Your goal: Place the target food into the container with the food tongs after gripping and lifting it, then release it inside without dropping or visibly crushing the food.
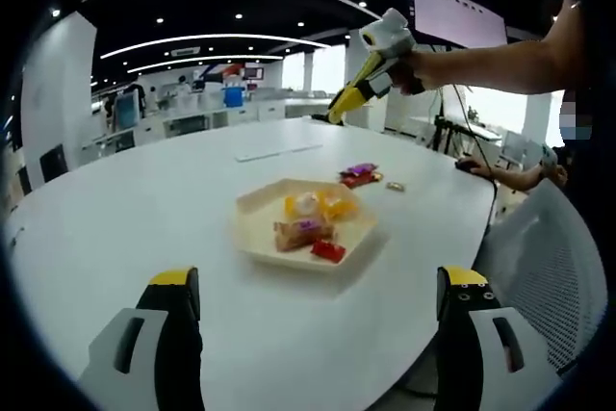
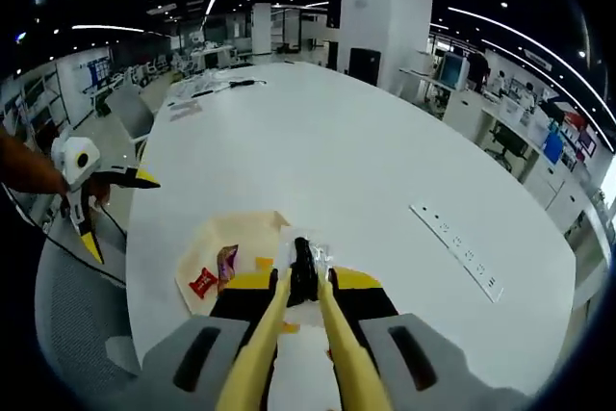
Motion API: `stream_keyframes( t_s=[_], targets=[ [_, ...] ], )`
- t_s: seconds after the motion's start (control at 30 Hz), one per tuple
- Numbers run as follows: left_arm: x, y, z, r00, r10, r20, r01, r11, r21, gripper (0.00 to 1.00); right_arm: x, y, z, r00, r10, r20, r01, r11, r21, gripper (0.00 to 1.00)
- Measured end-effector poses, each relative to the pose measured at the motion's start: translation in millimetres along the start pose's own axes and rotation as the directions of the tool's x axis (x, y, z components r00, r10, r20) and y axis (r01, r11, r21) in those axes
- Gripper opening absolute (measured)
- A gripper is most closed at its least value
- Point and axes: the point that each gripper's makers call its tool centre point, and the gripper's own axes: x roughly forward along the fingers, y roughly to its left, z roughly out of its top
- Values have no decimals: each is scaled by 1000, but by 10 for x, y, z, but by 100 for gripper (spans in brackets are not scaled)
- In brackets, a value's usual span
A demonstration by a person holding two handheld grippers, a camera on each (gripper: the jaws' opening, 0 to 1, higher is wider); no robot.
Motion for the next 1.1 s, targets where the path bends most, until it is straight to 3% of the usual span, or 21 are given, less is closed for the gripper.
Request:
stream_keyframes(
  t_s=[0.13, 0.47, 1.1],
  targets=[
    [-7, 9, 12, 1000, 5, 5, -5, 1000, 1, 99, 135, 137, 122, 1000, 19, 16, -19, 1000, -1, 20],
    [-27, 46, 54, 999, 22, 27, -22, 1000, 0, 99, 366, 409, 218, 998, 58, 19, -58, 998, -27, 20],
    [-24, 48, 66, 999, 25, 30, -25, 1000, 7, 99, 371, 505, 377, 996, 59, 65, -56, 997, -50, 23]
  ],
)
